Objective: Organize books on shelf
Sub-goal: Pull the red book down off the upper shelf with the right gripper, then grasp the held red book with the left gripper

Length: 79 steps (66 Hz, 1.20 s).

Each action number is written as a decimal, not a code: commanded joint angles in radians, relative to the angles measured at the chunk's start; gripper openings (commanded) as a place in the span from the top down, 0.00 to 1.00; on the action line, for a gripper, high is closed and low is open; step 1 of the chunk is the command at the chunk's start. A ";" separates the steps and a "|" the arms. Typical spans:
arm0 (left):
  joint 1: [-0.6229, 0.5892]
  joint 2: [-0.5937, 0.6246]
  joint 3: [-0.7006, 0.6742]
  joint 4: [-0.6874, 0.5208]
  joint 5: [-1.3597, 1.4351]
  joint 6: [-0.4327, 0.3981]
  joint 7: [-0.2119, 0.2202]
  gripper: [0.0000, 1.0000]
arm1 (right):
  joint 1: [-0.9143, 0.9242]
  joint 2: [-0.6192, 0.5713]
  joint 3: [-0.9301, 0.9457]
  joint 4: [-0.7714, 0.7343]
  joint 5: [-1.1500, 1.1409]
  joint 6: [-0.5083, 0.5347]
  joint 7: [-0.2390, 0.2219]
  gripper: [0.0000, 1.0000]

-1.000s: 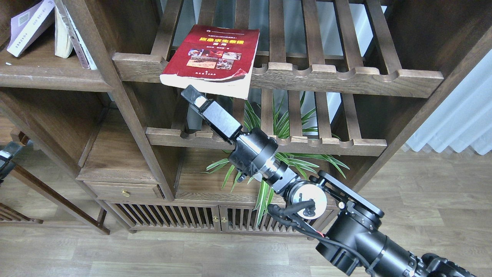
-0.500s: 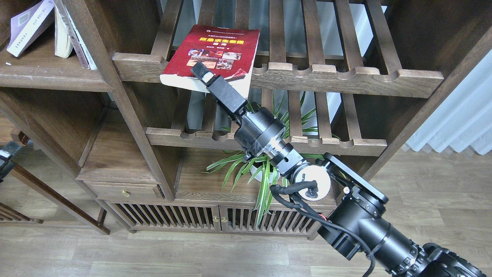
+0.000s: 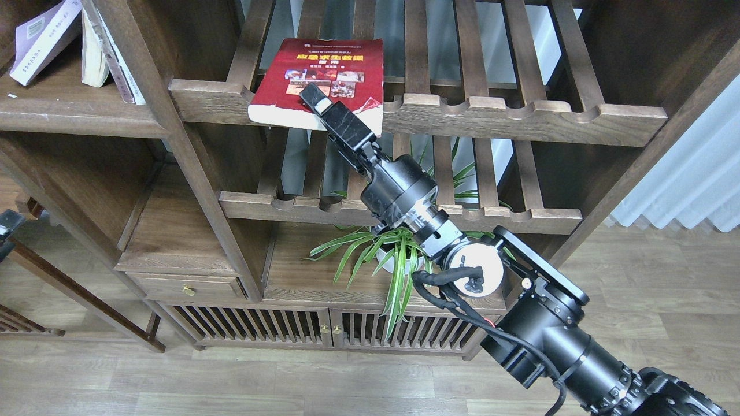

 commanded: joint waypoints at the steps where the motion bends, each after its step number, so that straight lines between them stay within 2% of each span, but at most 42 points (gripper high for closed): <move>1: 0.000 -0.002 0.001 0.008 -0.012 0.000 -0.006 0.00 | -0.029 0.000 -0.003 0.003 0.008 0.038 0.000 0.94; 10: 0.000 -0.002 0.013 0.015 -0.062 0.000 -0.006 0.00 | -0.082 0.000 -0.008 0.048 0.012 0.064 0.001 0.94; 23: 0.002 -0.008 0.064 0.012 -0.108 0.000 -0.007 0.00 | -0.265 0.000 -0.022 0.112 0.013 0.191 -0.002 0.95; 42: -0.026 -0.072 0.148 0.011 -0.142 0.000 -0.007 0.00 | -0.472 0.000 -0.071 0.115 0.012 0.379 -0.014 0.94; 54: -0.026 -0.098 0.251 -0.002 -0.145 0.000 -0.007 0.00 | -0.547 0.000 -0.106 0.109 0.010 0.379 -0.022 0.94; 66: -0.031 -0.115 0.342 -0.003 -0.145 0.000 -0.007 0.00 | -0.589 0.000 -0.098 0.091 0.012 0.379 -0.080 0.92; 71: -0.037 -0.115 0.352 -0.005 -0.145 0.000 -0.009 0.00 | -0.592 -0.043 -0.097 0.072 0.015 0.379 -0.083 0.92; 72: -0.037 -0.115 0.354 -0.008 -0.145 0.000 -0.009 0.00 | -0.595 -0.082 -0.101 0.055 0.027 0.379 -0.085 0.92; 79: -0.029 -0.104 0.354 -0.008 -0.145 0.000 -0.009 0.00 | -0.596 -0.095 -0.107 0.038 0.033 0.379 -0.088 0.92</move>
